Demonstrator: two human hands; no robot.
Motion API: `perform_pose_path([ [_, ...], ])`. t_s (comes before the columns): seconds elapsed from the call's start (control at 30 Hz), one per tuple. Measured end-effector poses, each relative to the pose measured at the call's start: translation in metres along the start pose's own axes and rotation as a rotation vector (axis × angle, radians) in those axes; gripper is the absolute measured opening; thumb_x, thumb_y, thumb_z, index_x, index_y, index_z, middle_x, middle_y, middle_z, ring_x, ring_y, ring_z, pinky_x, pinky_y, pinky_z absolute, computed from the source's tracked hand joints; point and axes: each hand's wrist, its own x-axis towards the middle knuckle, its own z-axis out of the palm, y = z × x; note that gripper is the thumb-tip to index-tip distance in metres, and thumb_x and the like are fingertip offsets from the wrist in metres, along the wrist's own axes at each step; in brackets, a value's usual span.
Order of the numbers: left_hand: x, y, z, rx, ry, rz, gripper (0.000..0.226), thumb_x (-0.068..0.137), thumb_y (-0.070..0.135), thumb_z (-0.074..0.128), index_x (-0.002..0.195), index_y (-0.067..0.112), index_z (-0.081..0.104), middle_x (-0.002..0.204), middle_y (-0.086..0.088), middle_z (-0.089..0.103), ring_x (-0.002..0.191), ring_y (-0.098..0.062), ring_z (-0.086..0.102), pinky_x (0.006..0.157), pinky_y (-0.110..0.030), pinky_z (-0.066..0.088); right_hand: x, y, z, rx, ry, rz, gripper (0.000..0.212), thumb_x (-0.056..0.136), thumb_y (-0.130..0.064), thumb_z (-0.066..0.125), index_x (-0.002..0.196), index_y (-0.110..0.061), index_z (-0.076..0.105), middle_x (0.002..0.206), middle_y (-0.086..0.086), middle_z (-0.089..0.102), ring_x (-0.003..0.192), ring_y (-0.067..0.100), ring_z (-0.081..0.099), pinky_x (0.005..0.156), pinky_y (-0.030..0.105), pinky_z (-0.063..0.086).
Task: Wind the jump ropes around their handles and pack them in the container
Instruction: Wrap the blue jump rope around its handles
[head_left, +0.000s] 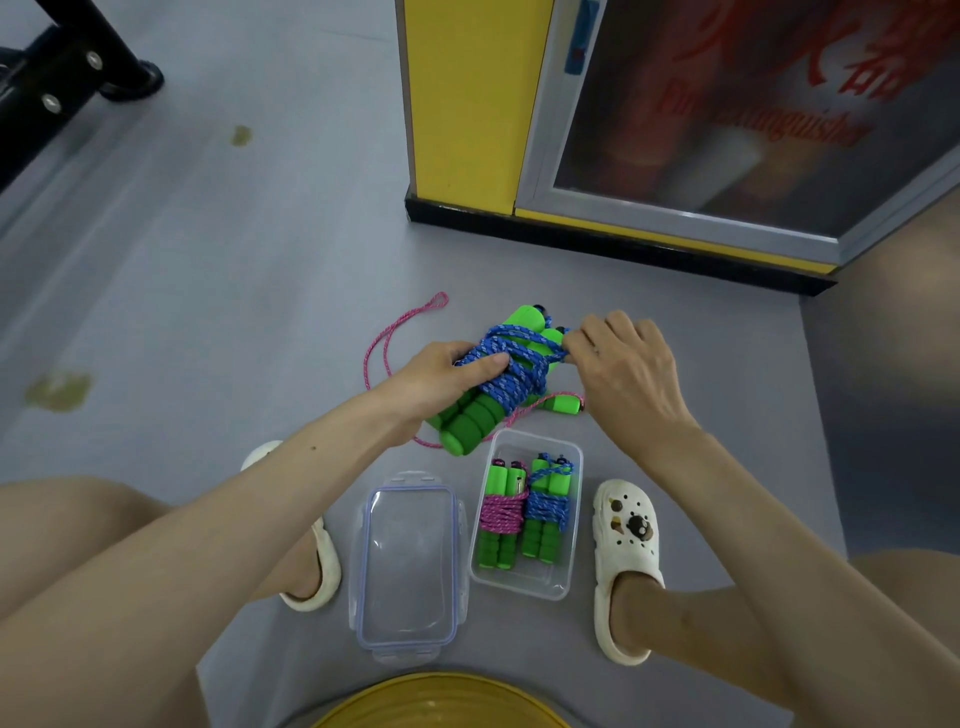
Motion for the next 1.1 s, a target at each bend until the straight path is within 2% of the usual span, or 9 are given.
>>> perform_pose_path([
  [0.07,0.000,-0.001,-0.001,0.077,0.027,0.036,0.024,0.092,0.031,0.062,0.108,0.013,0.062,0.101,-0.006,0.071,0.081,-0.013,0.068,0.075,-0.025,0.057,-0.001,0.000,0.002,0.107,-0.019,0.026,0.013,0.077,-0.004,0.071,0.084,-0.009,0.061,0.076,0.005,0.055,0.066,0.022,0.049,0.058,0.031,0.034],
  [0.2,0.000,-0.007,-0.004,0.200,0.051,0.082,0.029,0.090,0.033,0.064,0.112,0.015,0.060,0.102,-0.004,0.071,0.088,-0.016,0.068,0.083,-0.031,0.056,0.001,-0.008,0.002,0.726,-0.134,0.282,0.009,0.082,-0.016,0.070,0.084,-0.010,0.062,0.088,-0.001,0.051,0.079,0.011,0.048,0.070,0.020,0.033],
  [0.3,0.001,-0.007,-0.003,0.207,0.039,0.093,0.025,0.090,0.034,0.063,0.110,0.020,0.059,0.098,0.002,0.070,0.085,-0.009,0.066,0.079,-0.025,0.056,0.006,-0.006,0.001,0.932,-0.188,0.436,0.017,0.080,-0.019,0.073,0.092,-0.017,0.061,0.098,-0.001,0.048,0.087,0.011,0.046,0.074,0.009,0.032],
  [0.43,0.003,-0.006,-0.001,0.265,0.029,0.117,0.028,0.089,0.037,0.064,0.112,0.022,0.058,0.099,0.004,0.069,0.089,-0.011,0.066,0.083,-0.029,0.055,0.010,-0.001,-0.002,0.948,-0.385,0.521,0.025,0.081,-0.026,0.072,0.106,-0.025,0.065,0.110,0.001,0.035,0.114,0.016,0.033,0.101,0.027,0.028],
  [0.53,0.002,-0.005,0.002,0.295,-0.007,0.108,0.036,0.089,0.038,0.064,0.118,0.019,0.057,0.101,0.004,0.068,0.091,-0.012,0.066,0.085,-0.031,0.055,0.009,-0.003,-0.004,0.998,-0.479,0.535,0.023,0.084,-0.026,0.069,0.105,-0.029,0.064,0.118,0.002,0.032,0.123,0.018,0.026,0.109,0.036,0.023],
  [0.77,0.002,-0.007,0.003,0.385,-0.074,0.075,0.045,0.087,0.038,0.066,0.125,0.019,0.053,0.107,0.001,0.067,0.096,-0.015,0.065,0.091,-0.036,0.054,0.008,0.003,-0.005,0.795,-0.571,0.383,0.020,0.078,-0.034,0.073,0.087,-0.030,0.056,0.110,-0.002,0.031,0.106,0.010,0.025,0.094,0.027,0.022],
  [0.87,0.001,-0.011,0.002,0.361,-0.085,0.051,0.046,0.087,0.038,0.066,0.126,0.016,0.055,0.108,0.000,0.067,0.097,-0.018,0.065,0.092,-0.039,0.053,0.007,-0.001,-0.004,0.834,-0.600,0.361,0.022,0.078,-0.033,0.073,0.097,-0.027,0.064,0.111,-0.001,0.031,0.108,0.012,0.027,0.096,0.028,0.024],
  [0.97,0.000,-0.010,0.000,0.326,-0.109,0.037,0.040,0.088,0.035,0.065,0.122,0.017,0.056,0.103,0.003,0.067,0.094,-0.014,0.065,0.087,-0.031,0.054,0.008,-0.001,-0.004,0.924,-0.636,0.408,0.027,0.079,-0.030,0.073,0.105,-0.023,0.065,0.115,0.002,0.029,0.115,0.016,0.028,0.102,0.032,0.026],
  [1.1,-0.001,-0.005,-0.004,0.427,-0.148,0.055,0.026,0.090,0.037,0.063,0.112,0.029,0.052,0.099,0.008,0.065,0.088,-0.006,0.063,0.080,-0.022,0.053,0.006,-0.003,-0.002,0.884,-0.664,0.416,0.024,0.077,-0.035,0.074,0.092,-0.024,0.060,0.112,0.002,0.029,0.112,0.016,0.028,0.101,0.031,0.028],
])
